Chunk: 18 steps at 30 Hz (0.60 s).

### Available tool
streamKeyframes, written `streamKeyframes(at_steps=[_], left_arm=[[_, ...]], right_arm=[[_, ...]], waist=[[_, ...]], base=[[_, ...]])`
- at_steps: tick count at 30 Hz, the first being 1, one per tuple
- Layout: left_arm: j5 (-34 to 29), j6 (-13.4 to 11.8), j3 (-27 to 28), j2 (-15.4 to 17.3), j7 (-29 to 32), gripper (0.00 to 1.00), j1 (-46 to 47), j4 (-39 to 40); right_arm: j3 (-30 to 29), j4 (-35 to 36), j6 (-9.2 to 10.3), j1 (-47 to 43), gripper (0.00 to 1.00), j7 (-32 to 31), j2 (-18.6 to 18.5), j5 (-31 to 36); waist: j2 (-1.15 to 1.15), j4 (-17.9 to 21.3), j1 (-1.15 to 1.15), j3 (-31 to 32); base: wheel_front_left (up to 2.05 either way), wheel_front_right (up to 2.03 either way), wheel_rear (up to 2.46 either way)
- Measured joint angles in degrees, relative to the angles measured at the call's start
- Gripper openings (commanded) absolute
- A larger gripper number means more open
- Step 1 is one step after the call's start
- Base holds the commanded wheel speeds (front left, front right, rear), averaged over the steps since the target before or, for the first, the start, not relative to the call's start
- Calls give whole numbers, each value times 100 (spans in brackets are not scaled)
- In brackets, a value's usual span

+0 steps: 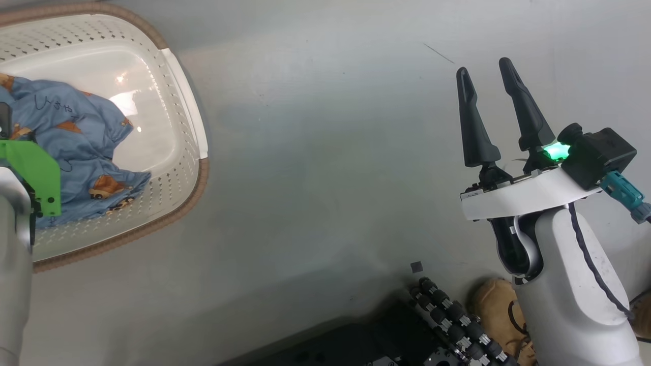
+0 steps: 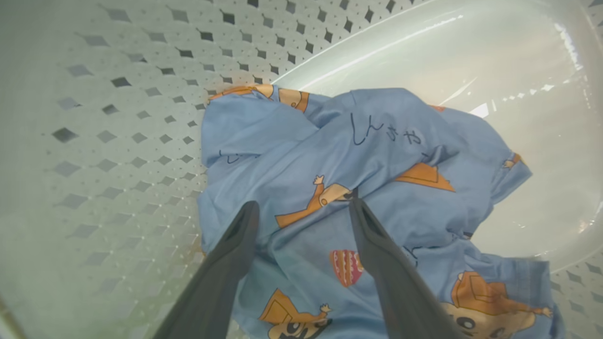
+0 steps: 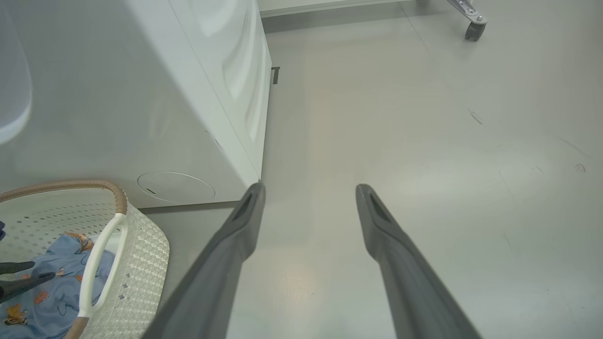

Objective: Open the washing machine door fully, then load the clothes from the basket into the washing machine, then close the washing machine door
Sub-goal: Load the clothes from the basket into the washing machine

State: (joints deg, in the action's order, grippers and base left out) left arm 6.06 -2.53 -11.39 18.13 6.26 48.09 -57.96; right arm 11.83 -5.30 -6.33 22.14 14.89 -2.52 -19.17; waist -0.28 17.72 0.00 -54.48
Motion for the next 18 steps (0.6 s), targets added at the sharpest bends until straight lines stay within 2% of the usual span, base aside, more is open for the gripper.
streamKeyframes(at_steps=[10,18], left_arm=[[1,1,5,89,22,100,85,-192],[1,101,-8,96,16,100,183,-272]], right_arm=[[55,0,52,73,100,0,1,-36],[120,0,92,77,100,0,1,-132]], waist=[[0,60,0,-133],[0,117,0,-184]], base=[[0,0,0],[0,0,0]])
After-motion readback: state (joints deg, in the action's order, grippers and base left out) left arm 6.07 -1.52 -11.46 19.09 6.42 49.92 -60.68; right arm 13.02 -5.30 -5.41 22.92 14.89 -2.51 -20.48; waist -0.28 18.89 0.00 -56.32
